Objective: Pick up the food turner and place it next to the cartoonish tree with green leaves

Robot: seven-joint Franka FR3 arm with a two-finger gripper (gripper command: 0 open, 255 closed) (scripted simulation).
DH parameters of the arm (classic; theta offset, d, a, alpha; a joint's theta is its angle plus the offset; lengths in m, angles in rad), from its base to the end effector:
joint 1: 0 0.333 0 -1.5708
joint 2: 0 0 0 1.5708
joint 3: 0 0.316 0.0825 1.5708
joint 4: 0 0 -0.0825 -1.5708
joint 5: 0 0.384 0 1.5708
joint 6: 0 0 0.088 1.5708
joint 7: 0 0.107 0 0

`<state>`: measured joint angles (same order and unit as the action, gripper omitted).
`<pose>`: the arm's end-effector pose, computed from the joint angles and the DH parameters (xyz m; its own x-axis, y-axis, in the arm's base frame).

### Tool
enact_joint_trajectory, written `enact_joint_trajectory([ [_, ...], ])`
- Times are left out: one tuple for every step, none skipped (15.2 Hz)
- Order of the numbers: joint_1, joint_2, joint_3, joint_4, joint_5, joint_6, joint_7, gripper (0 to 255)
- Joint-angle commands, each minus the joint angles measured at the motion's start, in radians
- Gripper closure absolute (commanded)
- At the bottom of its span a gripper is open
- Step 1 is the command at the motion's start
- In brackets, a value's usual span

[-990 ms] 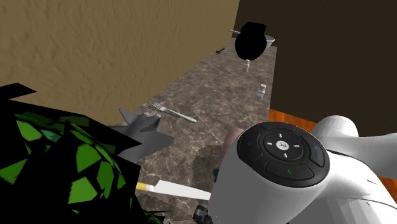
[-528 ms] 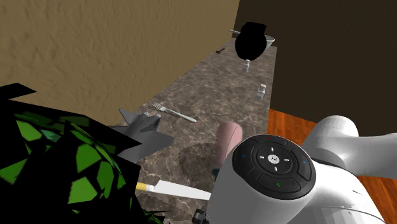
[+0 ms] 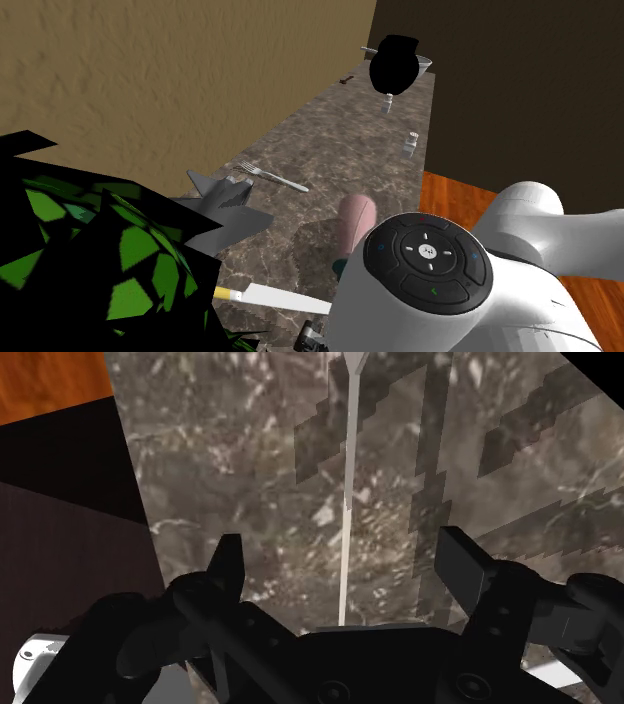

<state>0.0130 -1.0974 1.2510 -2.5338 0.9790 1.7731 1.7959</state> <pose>0.0804 0.3951 0.3502 0.3794 -0.9229 0.0662 -0.9249 -0.3802 -0.0005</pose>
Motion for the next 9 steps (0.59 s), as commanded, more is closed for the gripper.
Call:
enact_joint_trajectory([
  [0.002,-0.001,-0.001,0.000,-0.001,-0.001,0.001,0],
  [0.005,-0.002,-0.032,0.016,-0.026,-0.027,0.007,0],
  [0.007,-0.003,-0.062,0.034,-0.050,-0.052,0.013,0],
  [0.008,-0.002,-0.091,0.053,-0.074,-0.077,0.019,0],
  [0.008,-0.002,-0.112,0.069,-0.091,-0.097,0.024,0],
  [0.008,-0.002,-0.112,0.069,-0.091,-0.097,0.024,0],
  [0.008,-0.002,-0.112,0.069,-0.091,-0.097,0.024,0],
  [0.008,-0.002,-0.112,0.069,-0.091,-0.097,0.024,0],
  [0.008,-0.002,-0.112,0.069,-0.091,-0.097,0.024,0],
])
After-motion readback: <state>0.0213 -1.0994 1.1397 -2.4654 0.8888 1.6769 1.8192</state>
